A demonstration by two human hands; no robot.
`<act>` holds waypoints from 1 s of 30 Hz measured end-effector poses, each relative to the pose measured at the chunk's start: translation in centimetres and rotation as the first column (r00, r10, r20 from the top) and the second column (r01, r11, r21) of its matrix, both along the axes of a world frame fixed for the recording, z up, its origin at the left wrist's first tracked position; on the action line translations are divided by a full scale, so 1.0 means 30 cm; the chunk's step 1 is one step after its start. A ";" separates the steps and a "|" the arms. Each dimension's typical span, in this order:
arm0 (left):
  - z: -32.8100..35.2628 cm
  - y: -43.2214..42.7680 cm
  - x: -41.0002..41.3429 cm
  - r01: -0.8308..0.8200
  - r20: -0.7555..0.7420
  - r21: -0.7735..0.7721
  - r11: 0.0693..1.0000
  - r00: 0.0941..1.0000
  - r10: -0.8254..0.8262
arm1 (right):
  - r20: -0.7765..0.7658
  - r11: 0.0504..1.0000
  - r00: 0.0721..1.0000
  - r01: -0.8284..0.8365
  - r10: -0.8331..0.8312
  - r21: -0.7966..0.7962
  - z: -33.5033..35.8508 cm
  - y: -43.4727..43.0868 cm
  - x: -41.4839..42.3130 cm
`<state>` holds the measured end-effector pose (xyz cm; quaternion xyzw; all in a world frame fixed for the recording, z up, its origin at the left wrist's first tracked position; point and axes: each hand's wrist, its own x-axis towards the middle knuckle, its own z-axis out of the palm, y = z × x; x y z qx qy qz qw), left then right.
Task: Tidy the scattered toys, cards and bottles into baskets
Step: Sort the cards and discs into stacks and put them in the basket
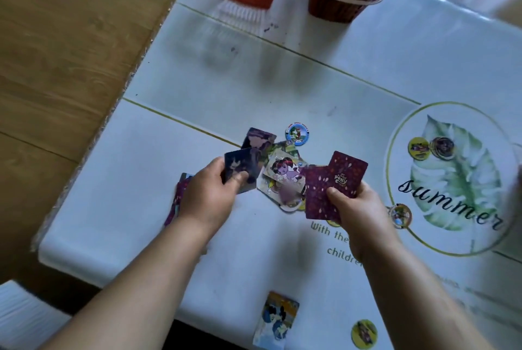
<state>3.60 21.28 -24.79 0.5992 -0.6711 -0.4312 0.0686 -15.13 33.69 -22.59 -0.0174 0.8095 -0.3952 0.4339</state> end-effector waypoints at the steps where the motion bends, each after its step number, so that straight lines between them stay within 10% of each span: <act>1: 0.013 0.012 0.020 -0.132 -0.079 0.084 0.988 0.987 0.138 | 0.041 0.999 0.999 0.032 -0.031 -0.025 0.011 0.003 0.010; 4: 0.045 0.073 0.039 -0.348 -0.238 0.448 0.823 0.841 0.486 | 0.377 0.963 0.918 0.203 -0.123 -0.180 0.035 -0.010 0.069; 8: 0.086 0.160 0.049 0.014 -0.297 0.676 0.736 0.920 0.255 | 0.687 0.947 0.727 0.231 -0.013 -0.226 0.055 -0.038 0.159; 12: 0.113 0.178 0.073 0.131 -0.273 0.668 0.733 0.959 0.077 | 0.561 0.987 0.827 0.070 0.025 -0.147 0.053 -0.048 0.185; 17: 0.146 0.189 0.078 -0.103 -0.295 0.674 0.732 0.871 0.394 | 0.416 0.961 0.869 -0.210 0.269 -0.182 0.096 -0.057 0.258; 20: 0.141 0.202 0.081 -0.208 -0.280 0.648 0.732 0.829 0.483 | 0.108 0.792 0.785 -0.608 0.610 -0.061 0.116 -0.086 0.293; 24: 0.086 0.164 0.164 -0.398 -0.124 0.369 0.840 0.875 0.469 | -0.270 0.796 0.758 -0.502 0.594 0.339 0.035 -0.152 0.196; 30: 0.058 0.129 0.222 -0.172 0.207 -0.084 0.981 0.960 0.186 | -0.270 0.528 0.486 -0.538 0.831 0.657 -0.065 -0.203 0.146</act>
